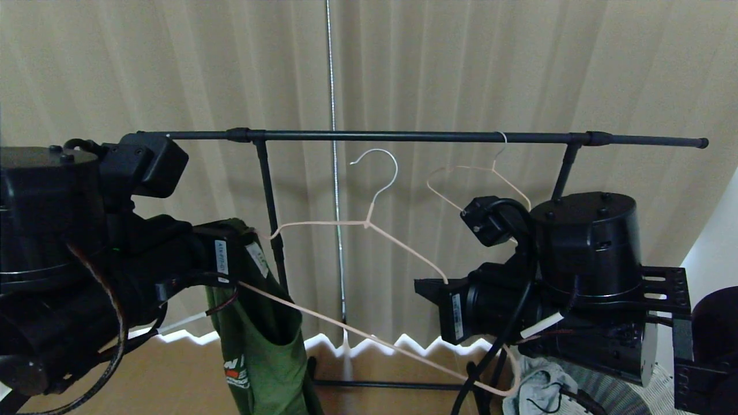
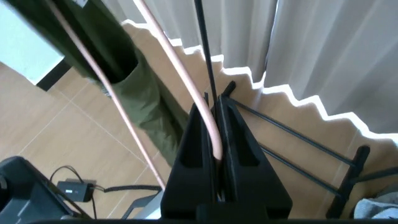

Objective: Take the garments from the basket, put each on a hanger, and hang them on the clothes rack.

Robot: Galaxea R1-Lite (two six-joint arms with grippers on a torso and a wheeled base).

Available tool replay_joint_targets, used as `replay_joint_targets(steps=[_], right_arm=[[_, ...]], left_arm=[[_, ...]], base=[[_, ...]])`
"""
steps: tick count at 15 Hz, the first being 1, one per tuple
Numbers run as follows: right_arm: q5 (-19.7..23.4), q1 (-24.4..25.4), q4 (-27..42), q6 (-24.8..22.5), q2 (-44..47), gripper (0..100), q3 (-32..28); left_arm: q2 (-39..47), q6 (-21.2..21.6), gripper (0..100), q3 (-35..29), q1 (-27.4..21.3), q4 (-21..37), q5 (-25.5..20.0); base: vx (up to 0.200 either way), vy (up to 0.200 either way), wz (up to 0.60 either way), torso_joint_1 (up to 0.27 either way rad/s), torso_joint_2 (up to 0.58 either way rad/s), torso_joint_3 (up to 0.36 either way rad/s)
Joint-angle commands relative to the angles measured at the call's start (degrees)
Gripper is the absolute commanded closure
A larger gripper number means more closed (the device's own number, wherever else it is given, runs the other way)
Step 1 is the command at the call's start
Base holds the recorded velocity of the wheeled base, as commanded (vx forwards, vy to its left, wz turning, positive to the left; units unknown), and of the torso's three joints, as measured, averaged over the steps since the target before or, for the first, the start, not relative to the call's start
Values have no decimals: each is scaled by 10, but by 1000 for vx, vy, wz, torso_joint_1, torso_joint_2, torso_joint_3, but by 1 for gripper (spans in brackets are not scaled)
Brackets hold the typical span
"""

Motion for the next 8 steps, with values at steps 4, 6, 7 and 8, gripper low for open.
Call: replay_joint_targets(steps=[4, 6, 7, 8], right_arm=[[1, 13, -1, 2, 6, 100, -11], [1, 22, -1, 1, 11, 100, -19], [1, 29, -1, 2, 11, 100, -19], [2, 32, -2, 2, 10, 100, -18]], left_arm=[[26, -36, 100, -33, -40, -2, -2], [59, -67, 100, -77, -42, -6, -2], [72, -73, 100, -90, -42, -22, -1], [84, -75, 100, -95, -42, -42, -2]], base=[[0, 0, 0, 0, 0, 0], [0, 0, 0, 0, 0, 0], [0, 0, 0, 0, 0, 0], [0, 0, 0, 0, 0, 0]])
